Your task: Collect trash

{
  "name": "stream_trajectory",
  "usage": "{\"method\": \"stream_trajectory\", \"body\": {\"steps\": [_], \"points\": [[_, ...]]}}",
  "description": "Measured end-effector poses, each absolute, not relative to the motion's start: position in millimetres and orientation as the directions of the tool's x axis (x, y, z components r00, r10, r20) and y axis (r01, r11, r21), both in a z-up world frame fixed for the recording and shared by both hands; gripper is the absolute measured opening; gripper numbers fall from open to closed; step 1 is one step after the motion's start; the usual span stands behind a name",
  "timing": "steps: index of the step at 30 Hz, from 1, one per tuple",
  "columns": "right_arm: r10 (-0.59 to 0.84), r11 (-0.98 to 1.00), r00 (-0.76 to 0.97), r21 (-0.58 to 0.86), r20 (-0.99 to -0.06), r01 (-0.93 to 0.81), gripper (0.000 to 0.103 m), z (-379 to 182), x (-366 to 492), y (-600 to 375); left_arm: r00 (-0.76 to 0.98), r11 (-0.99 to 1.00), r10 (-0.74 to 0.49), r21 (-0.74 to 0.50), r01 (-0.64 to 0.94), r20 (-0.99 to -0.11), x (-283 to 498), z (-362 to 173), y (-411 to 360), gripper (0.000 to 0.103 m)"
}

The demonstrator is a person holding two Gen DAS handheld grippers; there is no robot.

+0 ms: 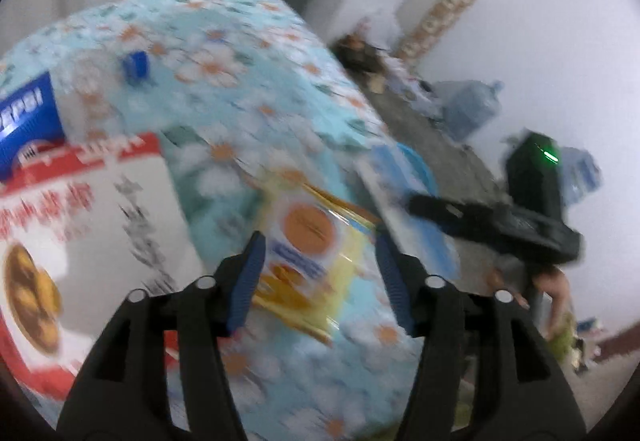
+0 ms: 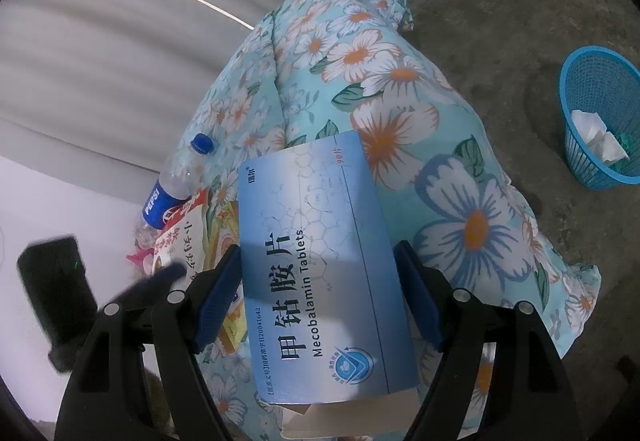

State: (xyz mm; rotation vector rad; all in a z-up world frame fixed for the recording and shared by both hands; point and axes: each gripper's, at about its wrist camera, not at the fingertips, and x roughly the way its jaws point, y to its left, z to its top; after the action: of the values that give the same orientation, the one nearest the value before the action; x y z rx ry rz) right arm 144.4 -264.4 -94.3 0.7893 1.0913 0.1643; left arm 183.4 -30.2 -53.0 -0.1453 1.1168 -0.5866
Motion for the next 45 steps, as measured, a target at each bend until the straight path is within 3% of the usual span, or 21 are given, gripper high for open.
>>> {"method": "stream_trajectory", "body": {"steps": [4,9,16,22,31,36,41,45], "points": [[0.487,0.72,0.476,0.645,-0.732,0.256,0.074,-94,143,-264,0.212,0.858,-0.487,-0.419,0.297,-0.847,217,-77,-29,0.061],[0.486,0.716,0.48,0.648,-0.73,0.26,0.074,-94,142,-264,0.115,0.813,-0.559,-0.517,0.268,-0.821,216,-89,-27,0.061],[0.449,0.757,0.466,0.601,-0.763,0.255,0.075,-92,144,-256,0.078,0.661,-0.748,-0.729,0.181,-0.659,200,-90,-11,0.059],[0.395,0.805,0.461,0.541,-0.795,0.243,0.075,-90,146,-245,0.079,0.574,-0.817,-0.795,0.196,-0.571,191,-87,-22,0.052],[0.411,0.783,0.486,0.572,-0.771,0.246,0.075,-94,143,-249,0.098,0.682,-0.721,-0.677,0.276,-0.686,183,-98,-43,0.023],[0.418,0.775,0.494,0.583,-0.763,0.245,0.075,-94,141,-250,0.138,0.724,-0.674,-0.613,0.316,-0.726,179,-100,-49,0.001],[0.406,0.776,0.51,0.58,-0.759,0.246,0.075,-87,136,-255,0.225,0.773,-0.61,-0.509,0.379,-0.76,173,-85,-52,0.0],[0.336,0.821,0.519,0.515,-0.786,0.247,0.075,-76,131,-259,0.309,0.829,-0.505,-0.354,0.432,-0.806,164,-72,-52,0.0]]}}
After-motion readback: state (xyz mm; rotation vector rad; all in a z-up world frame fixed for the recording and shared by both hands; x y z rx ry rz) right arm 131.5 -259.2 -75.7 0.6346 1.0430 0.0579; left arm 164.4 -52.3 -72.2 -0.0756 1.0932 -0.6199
